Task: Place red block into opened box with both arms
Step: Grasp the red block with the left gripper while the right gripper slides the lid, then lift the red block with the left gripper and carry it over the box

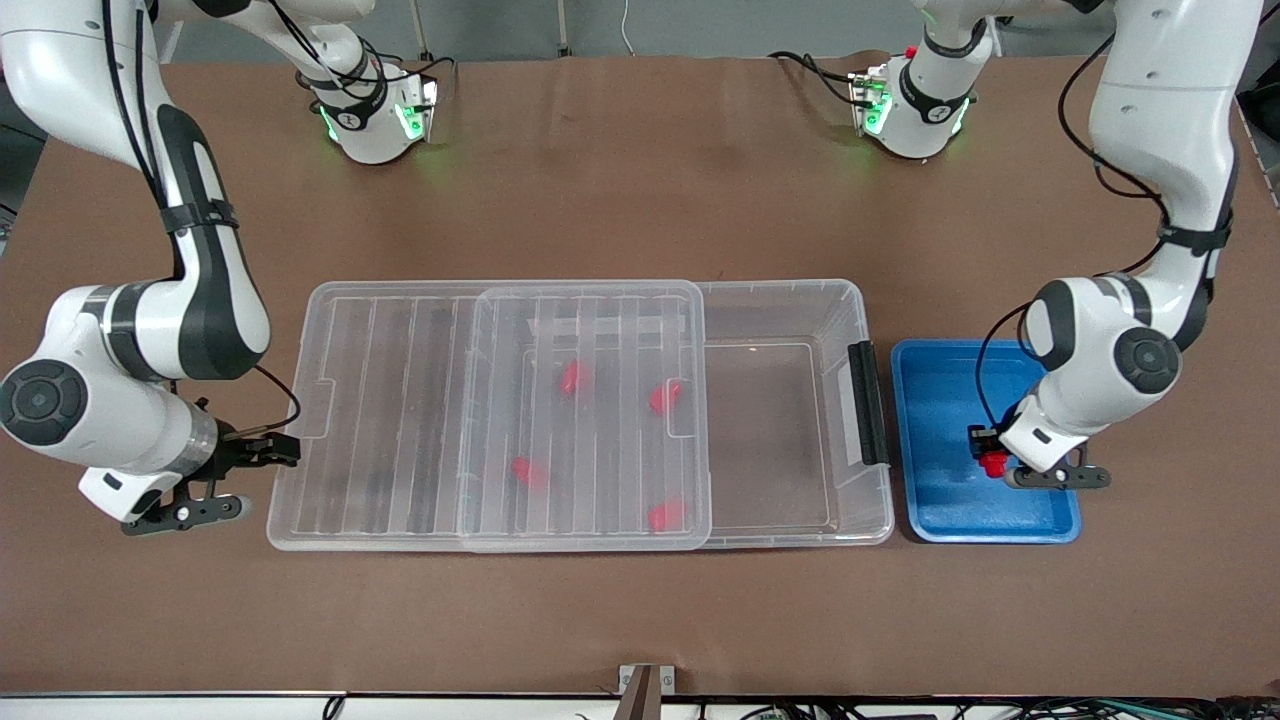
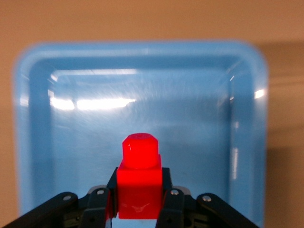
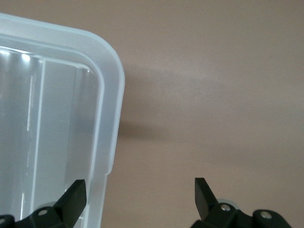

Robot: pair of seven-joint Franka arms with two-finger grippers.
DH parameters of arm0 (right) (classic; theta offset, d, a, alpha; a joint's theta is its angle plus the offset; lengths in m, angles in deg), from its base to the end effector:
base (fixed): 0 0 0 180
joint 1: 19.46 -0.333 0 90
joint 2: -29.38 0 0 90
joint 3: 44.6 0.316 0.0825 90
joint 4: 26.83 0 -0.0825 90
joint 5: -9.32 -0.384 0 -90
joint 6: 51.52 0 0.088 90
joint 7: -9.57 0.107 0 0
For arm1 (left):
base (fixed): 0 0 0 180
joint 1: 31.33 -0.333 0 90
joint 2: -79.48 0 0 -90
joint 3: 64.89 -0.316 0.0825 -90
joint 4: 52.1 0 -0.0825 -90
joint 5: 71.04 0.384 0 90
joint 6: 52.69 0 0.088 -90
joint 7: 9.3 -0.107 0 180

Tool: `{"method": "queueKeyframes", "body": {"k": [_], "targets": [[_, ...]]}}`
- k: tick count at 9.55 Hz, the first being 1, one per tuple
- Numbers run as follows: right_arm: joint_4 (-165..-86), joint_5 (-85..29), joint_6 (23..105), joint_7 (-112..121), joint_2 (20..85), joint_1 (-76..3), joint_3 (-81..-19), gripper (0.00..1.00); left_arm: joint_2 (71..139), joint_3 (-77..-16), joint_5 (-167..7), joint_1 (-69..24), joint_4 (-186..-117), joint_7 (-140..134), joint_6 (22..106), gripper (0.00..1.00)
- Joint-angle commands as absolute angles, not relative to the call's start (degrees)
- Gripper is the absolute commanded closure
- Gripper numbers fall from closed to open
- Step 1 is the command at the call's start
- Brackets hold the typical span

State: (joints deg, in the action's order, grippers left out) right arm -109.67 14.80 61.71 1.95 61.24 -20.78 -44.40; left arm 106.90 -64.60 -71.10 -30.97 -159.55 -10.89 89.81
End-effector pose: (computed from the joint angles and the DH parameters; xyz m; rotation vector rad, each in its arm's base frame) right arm 0.7055 0.0122 0.3634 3.0422 0.3020 -0.0461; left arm 0.6505 -0.0072 0.2687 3.1322 -0.0589 0.2089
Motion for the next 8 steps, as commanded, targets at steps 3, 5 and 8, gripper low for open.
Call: {"method": "queueKeyframes", "body": {"k": [3,5,8], "targets": [[-108.6,16.5,59.9,0.8,60.7,-19.8,-43.7,0.00,98.0,-59.8,-71.1,-29.4,-156.6,-8.3,77.9,1.00],[-108.6,16.4,59.8,0.9,60.7,-19.9,-43.7,0.00,97.9,-53.1,-69.5,-29.2,-154.1,0.5,72.9,1.00],[-104.9,15.9,49.6,10.6,55.1,-20.6,-43.5,0.00,100.8,-42.9,-62.1,-28.5,-151.7,16.2,72.9,1.00]]}}
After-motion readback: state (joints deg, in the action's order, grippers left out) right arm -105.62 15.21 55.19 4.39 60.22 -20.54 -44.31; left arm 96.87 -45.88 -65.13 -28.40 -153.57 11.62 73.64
